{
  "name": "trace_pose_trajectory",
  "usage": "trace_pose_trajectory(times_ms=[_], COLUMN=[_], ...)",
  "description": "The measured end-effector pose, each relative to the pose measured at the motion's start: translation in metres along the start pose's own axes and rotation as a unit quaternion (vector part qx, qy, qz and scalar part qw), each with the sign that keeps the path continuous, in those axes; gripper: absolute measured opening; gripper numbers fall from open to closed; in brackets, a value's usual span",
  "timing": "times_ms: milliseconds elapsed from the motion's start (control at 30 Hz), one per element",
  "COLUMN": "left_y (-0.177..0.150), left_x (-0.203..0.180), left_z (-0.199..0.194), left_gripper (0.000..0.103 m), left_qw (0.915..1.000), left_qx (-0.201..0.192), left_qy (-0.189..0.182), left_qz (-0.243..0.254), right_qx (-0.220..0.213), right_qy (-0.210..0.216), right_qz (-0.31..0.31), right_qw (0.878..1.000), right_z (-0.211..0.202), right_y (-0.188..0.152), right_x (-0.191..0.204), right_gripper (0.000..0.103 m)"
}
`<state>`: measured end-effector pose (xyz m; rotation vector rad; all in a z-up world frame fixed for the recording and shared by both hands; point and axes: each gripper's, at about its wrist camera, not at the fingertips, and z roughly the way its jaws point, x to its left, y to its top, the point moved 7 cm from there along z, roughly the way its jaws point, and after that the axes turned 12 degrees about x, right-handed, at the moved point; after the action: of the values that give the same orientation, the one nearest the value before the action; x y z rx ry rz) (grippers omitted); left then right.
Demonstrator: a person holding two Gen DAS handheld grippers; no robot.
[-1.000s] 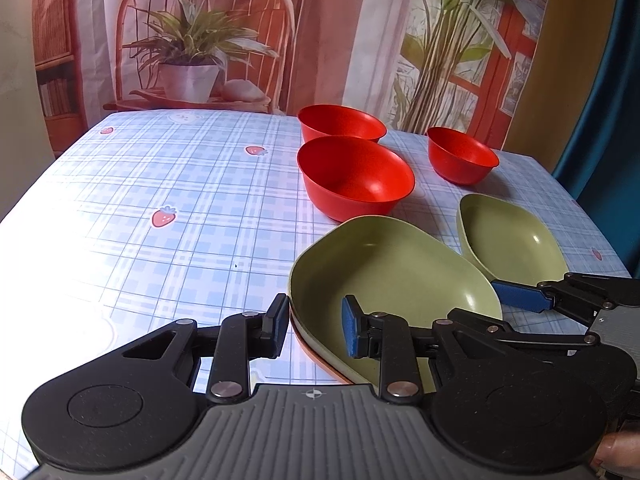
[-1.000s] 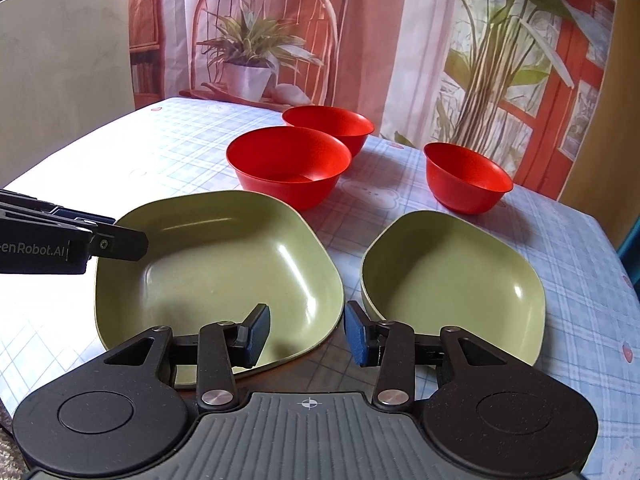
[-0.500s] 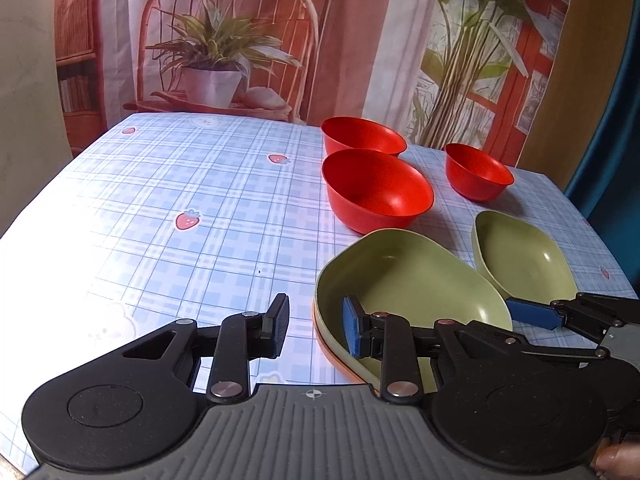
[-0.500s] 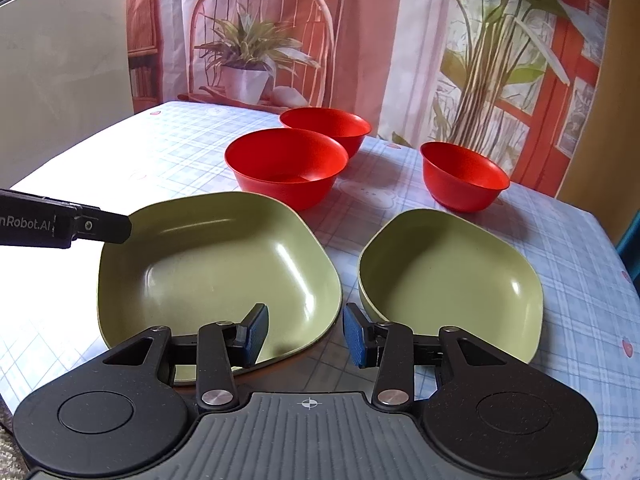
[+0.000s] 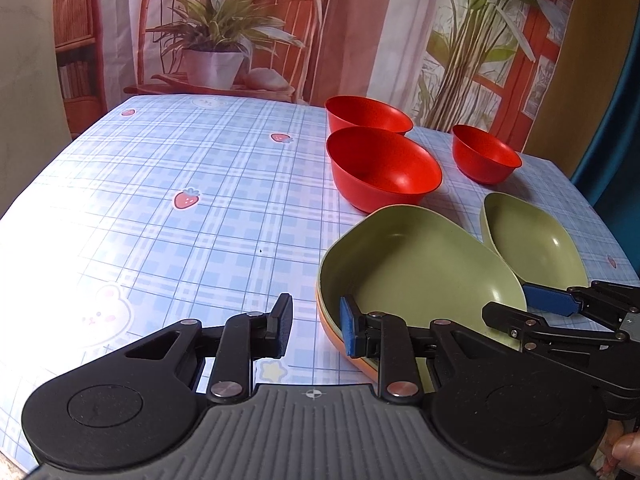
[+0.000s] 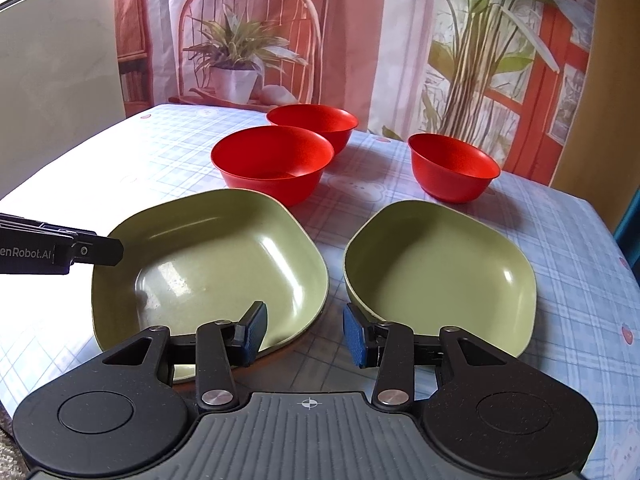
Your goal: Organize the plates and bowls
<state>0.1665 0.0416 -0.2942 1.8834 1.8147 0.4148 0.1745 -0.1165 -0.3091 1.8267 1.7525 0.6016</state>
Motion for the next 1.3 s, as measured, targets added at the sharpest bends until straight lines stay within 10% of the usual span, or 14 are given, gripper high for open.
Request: trace_pose_trajectory(times_ms=[633,1300], left_y=[0.033,0.067], left_x=[-0.059,-0.143], left_z=[-0.004,0.087], left_gripper=[0.028,0.028], left_qw=[0.9969,0.9903], left_qx=[-0.026,0.041], left_qy=[-0.049,-0.075], left_qz=[0.055,0.11], right_qx=[-0.082,-0.045], right_qy=[-0.009,-0.039], right_qz=[0.092,0.168], right_qw=[0.992,0.984], right_z=[-0.032,0.009], right_y=[0.009,-0.015], right_x=[-0.065,-0.166], right_gripper=[0.038,0.038])
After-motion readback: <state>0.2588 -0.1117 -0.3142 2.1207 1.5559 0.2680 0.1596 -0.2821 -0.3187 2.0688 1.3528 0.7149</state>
